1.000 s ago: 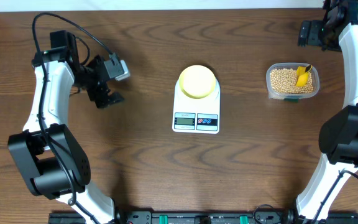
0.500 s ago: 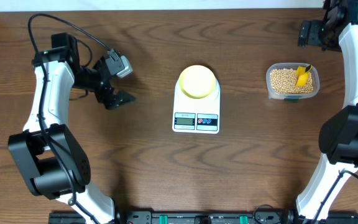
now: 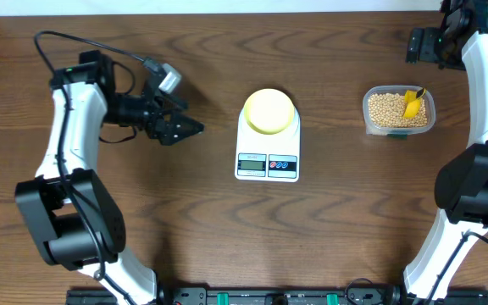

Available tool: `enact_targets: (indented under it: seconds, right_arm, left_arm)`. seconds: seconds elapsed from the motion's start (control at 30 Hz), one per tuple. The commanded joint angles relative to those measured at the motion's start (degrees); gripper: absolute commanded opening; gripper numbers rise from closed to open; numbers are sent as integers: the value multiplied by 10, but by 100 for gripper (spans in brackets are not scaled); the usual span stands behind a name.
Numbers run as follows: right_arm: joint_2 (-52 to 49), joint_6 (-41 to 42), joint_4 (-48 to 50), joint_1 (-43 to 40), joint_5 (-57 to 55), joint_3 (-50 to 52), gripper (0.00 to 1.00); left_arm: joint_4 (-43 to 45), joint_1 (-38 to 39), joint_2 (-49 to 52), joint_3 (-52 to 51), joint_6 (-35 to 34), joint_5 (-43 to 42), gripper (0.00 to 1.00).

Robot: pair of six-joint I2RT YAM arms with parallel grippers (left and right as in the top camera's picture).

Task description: Scoop item into bowl and weigh 50g on scale

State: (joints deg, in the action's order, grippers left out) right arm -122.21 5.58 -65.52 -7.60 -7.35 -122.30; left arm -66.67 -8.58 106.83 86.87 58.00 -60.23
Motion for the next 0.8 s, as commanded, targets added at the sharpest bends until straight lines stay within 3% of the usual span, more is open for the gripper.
enact_targets:
  seconds: [0.0,0.07,0.2,0.3,0.47,0.77]
  right_arm:
    - [0,-5,0,-2,-7,-9,99]
    - [0,-5,0,-2,-7,-9,99]
    - [0,-5,0,-2,-7,-9,99]
    - [0,-5,0,-2,-7,-9,99]
    - [0,-5,0,-2,-7,-9,99]
    - [1,-5,0,-2,-7,-9,99]
  left_arm:
    - [22,57,-7,-1,-127,103,98]
    - [41,98,-7,-1,-198,182,98]
    - [35,179,-7,-2,-277,300,98]
    - [36,224,-7,-4,-350,344,98]
    - [55,275,-1,-4,-536,443,98]
    - [85,318,-1,-4,-547,453,98]
